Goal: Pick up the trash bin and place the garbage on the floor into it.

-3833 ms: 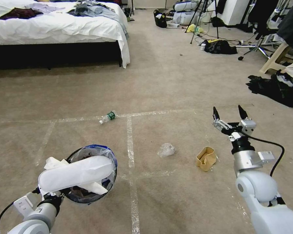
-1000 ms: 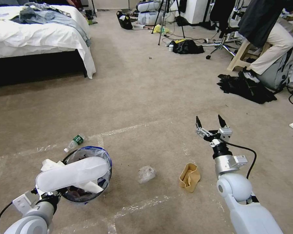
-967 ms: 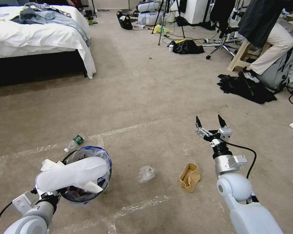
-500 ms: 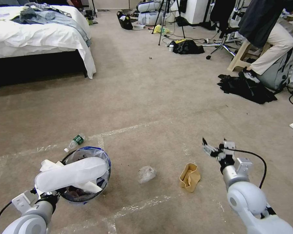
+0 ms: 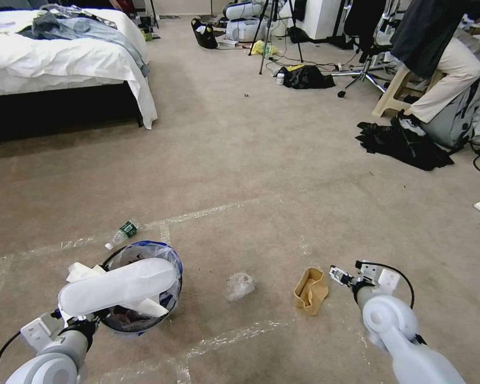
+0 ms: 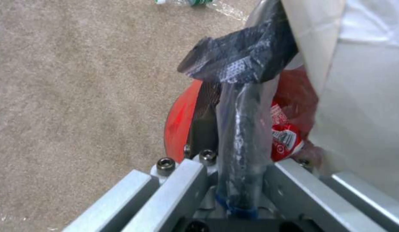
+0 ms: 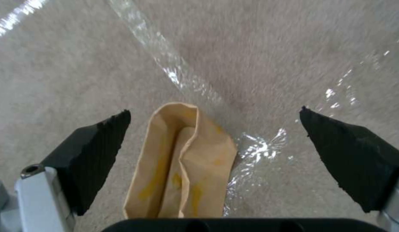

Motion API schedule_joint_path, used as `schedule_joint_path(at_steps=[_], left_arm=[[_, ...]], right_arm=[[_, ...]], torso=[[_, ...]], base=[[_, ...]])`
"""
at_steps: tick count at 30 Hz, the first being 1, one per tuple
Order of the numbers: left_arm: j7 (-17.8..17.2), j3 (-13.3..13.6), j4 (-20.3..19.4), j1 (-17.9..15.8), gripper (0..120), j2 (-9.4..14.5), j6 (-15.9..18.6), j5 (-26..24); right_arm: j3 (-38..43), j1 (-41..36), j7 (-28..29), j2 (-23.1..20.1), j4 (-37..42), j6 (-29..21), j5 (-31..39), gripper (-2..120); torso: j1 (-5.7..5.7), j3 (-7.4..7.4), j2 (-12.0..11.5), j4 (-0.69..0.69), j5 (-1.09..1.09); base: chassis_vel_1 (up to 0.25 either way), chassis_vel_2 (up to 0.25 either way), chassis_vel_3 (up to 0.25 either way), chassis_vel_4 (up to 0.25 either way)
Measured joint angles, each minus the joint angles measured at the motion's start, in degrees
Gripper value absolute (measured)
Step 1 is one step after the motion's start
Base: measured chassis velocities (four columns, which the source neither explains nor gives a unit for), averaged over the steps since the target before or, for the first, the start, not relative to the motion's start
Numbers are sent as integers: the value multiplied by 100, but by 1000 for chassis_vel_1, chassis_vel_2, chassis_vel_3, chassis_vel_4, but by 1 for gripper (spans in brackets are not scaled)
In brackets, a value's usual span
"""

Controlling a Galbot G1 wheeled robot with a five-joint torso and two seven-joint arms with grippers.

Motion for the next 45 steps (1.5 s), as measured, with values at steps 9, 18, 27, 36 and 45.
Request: schedule_joint_path(at_steps=[9,18,27,36,45], left_arm=[[0,19,-60,41,0,-50,-15,48],[-3,-12,-127,88,0,-91,-32,54],[-3,0,-145,87,0,-122,-58,66],[-3,5,-135,67,0,-122,-76,76],[-4,8,-127,70,0,-126,-85,83]], right_arm=[[-575,787,-251,620,-1375,78,-2,92],[-923,1104,-380,1028,-2026,127,-204,90],[-971,1222,-553,1198,-2629,231,-389,83],[-950,1157,-648,1188,-2648,308,-479,53],[-944,1065,-740,1149,-2612,408,-588,19]], torso=[[0,0,0,0,0],[0,0,0,0,-1],[0,0,0,-1,0],[0,0,0,-1,0],[0,0,0,-1,0]], base=[[0,0,0,0],[0,0,0,0],[0,0,0,0],[0,0,0,0],[0,0,0,0]])
